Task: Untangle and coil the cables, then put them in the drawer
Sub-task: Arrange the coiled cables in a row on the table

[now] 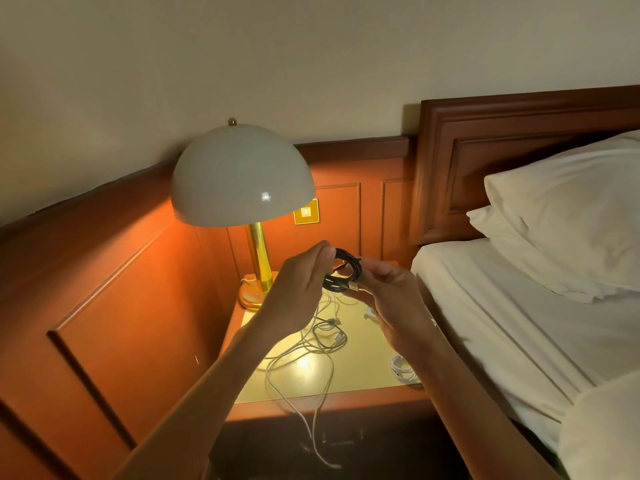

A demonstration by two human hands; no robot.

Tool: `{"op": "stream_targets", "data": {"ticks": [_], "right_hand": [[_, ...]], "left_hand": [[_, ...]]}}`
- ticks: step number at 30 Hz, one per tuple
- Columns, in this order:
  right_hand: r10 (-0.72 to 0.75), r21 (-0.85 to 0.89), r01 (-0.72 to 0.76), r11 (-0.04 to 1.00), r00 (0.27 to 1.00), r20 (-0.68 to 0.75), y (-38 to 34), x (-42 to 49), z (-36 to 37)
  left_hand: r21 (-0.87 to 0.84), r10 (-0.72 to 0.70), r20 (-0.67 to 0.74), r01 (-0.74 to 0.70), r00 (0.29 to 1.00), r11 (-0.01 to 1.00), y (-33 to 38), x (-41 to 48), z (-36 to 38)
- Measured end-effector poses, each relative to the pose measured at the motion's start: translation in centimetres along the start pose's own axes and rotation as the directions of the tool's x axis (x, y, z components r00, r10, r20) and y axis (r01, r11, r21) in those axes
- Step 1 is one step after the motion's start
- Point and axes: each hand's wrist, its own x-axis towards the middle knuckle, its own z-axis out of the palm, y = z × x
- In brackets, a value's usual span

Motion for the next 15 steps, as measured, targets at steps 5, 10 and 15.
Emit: {"op": "stream_targets", "data": {"ticks": [5, 10, 15], "right_hand": [[0.127, 0.225, -0.148, 0.963, 0.986, 0.108, 1.1, -0.1, 0.0], [0.171, 0.43, -0.262, 0.864, 0.956, 0.238, 1.6, -0.1, 0.4], [0.237, 0.567, -0.35, 0.746, 0.935, 0.265, 0.9, -0.7, 0.8]], "left_hand": [[0.106, 0.015, -0.013, -0.013, 1.0, 0.994, -0.5, 0.2, 0.0], [0.219, 0.061, -0.068, -0.045, 0.996, 0.975, -0.7, 0.4, 0.2], [0.333, 0.137, -0.085, -0.102, 0.987, 0.937, -0.5, 0.9, -0.1]]}}
